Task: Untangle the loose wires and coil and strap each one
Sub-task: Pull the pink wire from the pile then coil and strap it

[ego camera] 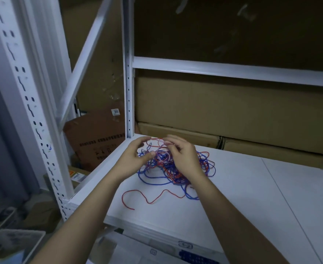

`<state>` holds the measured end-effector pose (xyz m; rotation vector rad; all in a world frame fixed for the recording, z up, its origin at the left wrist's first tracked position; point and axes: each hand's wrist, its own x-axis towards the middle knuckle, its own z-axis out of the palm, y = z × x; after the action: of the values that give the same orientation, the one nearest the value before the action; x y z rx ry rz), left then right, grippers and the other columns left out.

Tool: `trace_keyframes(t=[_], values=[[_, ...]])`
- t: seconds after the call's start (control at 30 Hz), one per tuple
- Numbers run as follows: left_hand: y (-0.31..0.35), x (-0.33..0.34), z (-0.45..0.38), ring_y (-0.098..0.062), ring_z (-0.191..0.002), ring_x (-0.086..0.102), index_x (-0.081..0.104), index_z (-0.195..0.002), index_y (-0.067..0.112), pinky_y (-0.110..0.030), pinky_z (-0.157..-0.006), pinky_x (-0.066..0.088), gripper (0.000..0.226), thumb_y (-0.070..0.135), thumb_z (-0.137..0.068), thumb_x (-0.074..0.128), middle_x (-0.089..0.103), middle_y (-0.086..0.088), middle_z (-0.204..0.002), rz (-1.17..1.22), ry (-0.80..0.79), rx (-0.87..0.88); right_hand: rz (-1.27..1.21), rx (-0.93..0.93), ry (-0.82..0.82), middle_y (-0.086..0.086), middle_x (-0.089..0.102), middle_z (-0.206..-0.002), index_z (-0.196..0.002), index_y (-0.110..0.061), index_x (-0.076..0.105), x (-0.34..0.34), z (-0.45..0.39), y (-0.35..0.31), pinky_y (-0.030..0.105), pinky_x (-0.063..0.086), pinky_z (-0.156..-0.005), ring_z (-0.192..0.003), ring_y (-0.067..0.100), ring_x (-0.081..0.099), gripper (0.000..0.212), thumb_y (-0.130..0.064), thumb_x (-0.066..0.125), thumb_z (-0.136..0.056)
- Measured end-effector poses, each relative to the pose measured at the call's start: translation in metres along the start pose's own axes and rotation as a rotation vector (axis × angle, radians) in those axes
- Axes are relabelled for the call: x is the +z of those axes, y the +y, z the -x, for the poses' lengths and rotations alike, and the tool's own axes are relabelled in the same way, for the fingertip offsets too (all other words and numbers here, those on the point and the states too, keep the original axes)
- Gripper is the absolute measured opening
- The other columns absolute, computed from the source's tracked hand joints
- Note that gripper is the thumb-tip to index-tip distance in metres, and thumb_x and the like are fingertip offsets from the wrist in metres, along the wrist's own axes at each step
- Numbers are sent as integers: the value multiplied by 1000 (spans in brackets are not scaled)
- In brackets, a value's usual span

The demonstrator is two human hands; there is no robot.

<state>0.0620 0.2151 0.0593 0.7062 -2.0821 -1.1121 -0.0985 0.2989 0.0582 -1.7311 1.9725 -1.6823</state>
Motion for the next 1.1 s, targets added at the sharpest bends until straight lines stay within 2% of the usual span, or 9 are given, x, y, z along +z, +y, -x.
trace_keyframes(t=[0.1,0.2,0.3,0.47,0.57,0.63,0.77,0.9,1.1], values=[[32,-14,-3,16,-113,39,53,-123,37,-4,-91,29,37,35,-89,65,49,25,-121,-129,4,212,176,-137,-38,2,70,-111,-107,-12,73,-12,-22,-16,13,42,-87,-104,15,62,22,-10,57,-92],[63,-21,-15,-11,-102,54,65,-109,20,-30,-87,45,29,42,-93,55,63,6,-103,-482,22,375,239,-179,-98,5,72,-104,-104,-11,73,-21,-39,-33,31,46,-85,-98,19,63,25,-6,54,-89],[86,-22,-29,-26,-81,56,61,-93,7,-42,-71,46,33,38,-98,48,63,-7,-86,-703,23,368,229,-176,-81,6,72,-101,-101,-9,74,-25,-52,-42,27,45,-82,-93,18,63,21,-6,57,-89],[105,-24,-38,-20,-67,49,64,-82,4,-33,-65,39,35,30,-100,48,58,-8,-72,-394,-193,222,-188,97,-83,5,67,-101,-116,-9,63,-26,-60,-44,16,51,-77,-87,10,63,28,1,53,-92],[110,-25,-37,-29,-68,54,63,-82,7,-39,-71,49,30,24,-101,46,58,-10,-74,-132,-150,218,-364,80,-273,-5,68,-99,-110,-22,60,-22,-46,-46,15,49,-85,-94,7,65,21,-8,52,-96],[111,-25,-37,-17,-61,51,60,-79,11,-29,-64,45,29,20,-101,44,53,-3,-68,28,-89,214,-265,11,-354,-15,69,-90,-105,-27,61,-18,-35,-44,15,47,-84,-90,1,65,13,-18,54,-97],[105,-33,-42,-2,-51,49,58,-77,12,-13,-54,43,31,22,-102,42,53,7,-60,347,77,130,-30,-83,-225,-5,68,-76,-94,-17,65,-10,-27,-31,27,46,-77,-80,12,64,16,-25,51,-98],[95,-41,-51,-7,-51,56,57,-79,15,-16,-55,48,29,28,-102,43,53,7,-55,605,158,47,-145,-4,-97,-9,67,-78,-91,-28,67,-8,-30,-20,7,41,-64,-74,-3,60,16,-22,54,-97],[90,-52,-75,-3,-43,42,59,-87,15,-15,-46,38,29,31,-103,40,57,9,-57,868,161,-3,-401,31,138,1,64,-80,-74,-21,72,-9,-61,-34,9,43,-70,-73,-1,59,19,-9,65,-88]])
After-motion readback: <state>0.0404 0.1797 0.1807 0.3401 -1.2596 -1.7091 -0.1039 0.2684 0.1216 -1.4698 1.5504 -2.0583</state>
